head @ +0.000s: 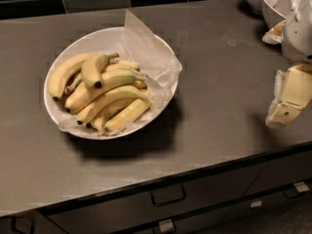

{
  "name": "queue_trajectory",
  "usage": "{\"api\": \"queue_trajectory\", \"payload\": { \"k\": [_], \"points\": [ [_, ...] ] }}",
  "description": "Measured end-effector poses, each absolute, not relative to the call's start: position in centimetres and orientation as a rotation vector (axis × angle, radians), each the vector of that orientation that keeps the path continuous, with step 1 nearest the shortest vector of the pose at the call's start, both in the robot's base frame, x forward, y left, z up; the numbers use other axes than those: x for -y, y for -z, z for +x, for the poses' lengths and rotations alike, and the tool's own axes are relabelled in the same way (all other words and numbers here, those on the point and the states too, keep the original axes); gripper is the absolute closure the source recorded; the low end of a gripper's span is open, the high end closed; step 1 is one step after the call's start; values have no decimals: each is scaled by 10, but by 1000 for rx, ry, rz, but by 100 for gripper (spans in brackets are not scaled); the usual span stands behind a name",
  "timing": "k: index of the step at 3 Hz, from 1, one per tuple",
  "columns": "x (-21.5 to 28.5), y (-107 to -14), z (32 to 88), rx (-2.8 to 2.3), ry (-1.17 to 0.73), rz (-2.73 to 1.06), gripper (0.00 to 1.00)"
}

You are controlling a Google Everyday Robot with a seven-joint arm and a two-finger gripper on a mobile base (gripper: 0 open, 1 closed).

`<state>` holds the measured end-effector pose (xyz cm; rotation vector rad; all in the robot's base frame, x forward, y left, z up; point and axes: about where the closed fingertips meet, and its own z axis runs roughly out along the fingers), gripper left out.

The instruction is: Pick banana from white bowl

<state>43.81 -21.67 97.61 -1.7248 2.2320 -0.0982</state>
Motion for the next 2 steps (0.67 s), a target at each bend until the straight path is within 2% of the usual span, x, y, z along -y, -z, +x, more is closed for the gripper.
{"api": "queue_trajectory", "payload": {
  "k": [1,2],
  "points": [
    [210,-982,438,-2217,108,-1729,0],
    [179,-1010,427,-2138,112,-1795,0]
  ]
}}
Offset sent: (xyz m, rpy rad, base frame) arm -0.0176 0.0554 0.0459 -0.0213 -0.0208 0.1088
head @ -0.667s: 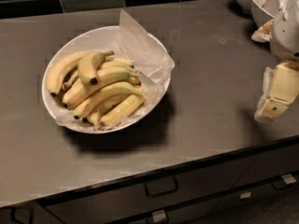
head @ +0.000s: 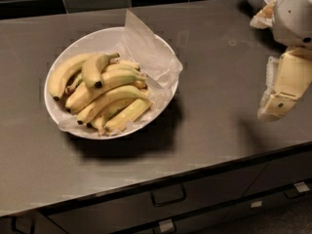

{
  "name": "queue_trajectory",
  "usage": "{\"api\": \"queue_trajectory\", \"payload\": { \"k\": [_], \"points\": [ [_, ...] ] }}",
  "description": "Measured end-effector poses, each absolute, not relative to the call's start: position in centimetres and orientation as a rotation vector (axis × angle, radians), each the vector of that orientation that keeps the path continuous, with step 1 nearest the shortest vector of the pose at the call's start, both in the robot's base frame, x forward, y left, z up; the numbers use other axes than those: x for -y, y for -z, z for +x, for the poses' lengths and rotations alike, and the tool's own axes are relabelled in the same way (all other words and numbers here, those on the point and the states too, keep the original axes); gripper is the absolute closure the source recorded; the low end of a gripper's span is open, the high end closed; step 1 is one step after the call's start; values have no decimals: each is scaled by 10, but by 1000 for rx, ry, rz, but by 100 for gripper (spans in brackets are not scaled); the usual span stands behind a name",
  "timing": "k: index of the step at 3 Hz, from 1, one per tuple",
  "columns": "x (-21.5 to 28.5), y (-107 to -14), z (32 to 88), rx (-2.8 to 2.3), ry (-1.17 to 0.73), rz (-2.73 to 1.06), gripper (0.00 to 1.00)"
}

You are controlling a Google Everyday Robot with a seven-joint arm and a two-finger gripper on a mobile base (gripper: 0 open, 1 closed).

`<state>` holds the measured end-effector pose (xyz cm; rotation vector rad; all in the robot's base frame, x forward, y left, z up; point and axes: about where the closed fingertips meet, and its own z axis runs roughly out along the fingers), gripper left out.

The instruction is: Pick banana from white bowl

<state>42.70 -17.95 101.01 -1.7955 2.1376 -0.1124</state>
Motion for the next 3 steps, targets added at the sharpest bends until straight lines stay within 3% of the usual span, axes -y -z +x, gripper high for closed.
{"api": "queue_trajectory", "payload": {
  "k": [3],
  "points": [
    [113,-1037,431,-1971,17,-1856,0]
  ]
}}
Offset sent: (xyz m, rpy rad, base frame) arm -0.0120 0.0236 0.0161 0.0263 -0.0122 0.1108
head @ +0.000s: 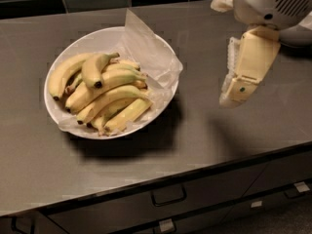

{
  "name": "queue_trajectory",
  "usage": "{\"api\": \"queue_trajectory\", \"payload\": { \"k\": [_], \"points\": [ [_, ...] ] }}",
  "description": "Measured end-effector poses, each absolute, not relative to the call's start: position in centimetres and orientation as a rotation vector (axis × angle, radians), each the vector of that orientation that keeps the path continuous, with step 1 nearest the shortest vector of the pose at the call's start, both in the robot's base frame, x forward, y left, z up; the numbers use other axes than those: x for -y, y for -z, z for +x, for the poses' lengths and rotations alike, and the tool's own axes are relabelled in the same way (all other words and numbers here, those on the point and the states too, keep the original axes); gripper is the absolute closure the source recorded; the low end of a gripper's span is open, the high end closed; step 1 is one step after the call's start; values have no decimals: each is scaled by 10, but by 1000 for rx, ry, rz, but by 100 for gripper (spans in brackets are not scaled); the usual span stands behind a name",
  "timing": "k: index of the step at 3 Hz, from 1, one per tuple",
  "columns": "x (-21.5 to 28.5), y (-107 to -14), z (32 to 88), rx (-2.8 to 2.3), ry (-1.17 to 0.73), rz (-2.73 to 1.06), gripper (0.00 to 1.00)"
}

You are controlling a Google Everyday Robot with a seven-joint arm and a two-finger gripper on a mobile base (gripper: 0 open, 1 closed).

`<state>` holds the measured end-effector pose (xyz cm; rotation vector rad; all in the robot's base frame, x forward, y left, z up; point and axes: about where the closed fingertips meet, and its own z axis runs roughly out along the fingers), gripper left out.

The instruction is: Pick banana from white bowl

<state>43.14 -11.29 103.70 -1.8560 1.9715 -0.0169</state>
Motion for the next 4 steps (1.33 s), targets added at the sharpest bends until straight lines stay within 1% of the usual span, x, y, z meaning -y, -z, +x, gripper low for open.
{"api": "queue_trajectory", "payload": {
  "k": [1,2,3,4],
  "points": [
    [76,-1032,451,-2007,-82,-1777,0],
    [76,-1032,451,-2007,-82,-1777,0],
    [52,-1032,454,-2031,-112,-1736,0],
    [-13,-1037,460,-2056,-177,-1631,0]
  ]
}}
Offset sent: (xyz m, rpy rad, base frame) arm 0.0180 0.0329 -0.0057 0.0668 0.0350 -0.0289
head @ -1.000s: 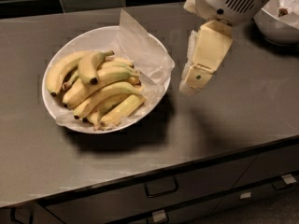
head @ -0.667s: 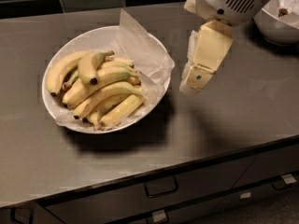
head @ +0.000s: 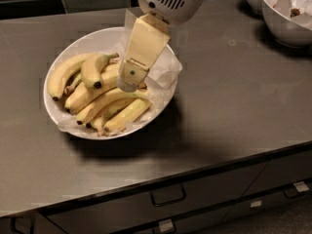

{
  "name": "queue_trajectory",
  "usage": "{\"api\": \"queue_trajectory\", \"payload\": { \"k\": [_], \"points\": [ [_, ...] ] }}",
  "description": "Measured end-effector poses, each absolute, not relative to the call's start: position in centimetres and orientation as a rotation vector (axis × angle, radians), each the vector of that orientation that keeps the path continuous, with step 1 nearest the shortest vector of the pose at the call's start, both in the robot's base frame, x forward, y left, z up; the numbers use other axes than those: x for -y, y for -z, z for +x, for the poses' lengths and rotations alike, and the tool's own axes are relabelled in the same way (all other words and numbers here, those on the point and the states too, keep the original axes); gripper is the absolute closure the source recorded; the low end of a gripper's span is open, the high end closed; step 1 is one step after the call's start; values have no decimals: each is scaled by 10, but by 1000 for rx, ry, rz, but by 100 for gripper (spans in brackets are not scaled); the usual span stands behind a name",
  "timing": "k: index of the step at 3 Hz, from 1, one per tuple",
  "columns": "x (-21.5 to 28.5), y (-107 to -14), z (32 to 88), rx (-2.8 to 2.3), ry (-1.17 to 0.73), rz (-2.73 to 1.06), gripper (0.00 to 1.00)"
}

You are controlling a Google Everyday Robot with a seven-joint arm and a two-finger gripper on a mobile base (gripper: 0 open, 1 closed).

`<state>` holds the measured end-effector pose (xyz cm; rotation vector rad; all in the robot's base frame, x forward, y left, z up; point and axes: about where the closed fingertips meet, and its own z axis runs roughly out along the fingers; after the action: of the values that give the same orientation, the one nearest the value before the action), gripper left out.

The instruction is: Pick banana from white bowl

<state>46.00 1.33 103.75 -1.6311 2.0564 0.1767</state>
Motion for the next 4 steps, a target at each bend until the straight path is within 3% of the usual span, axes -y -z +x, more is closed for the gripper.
{"api": "queue_trajectory", "payload": {
  "k": [2,4],
  "points": [
    [-23,-1036,458,-2058,-187,-1642,0],
    [-73,-1008,463,-2152,-224,-1698,0]
  ]
}}
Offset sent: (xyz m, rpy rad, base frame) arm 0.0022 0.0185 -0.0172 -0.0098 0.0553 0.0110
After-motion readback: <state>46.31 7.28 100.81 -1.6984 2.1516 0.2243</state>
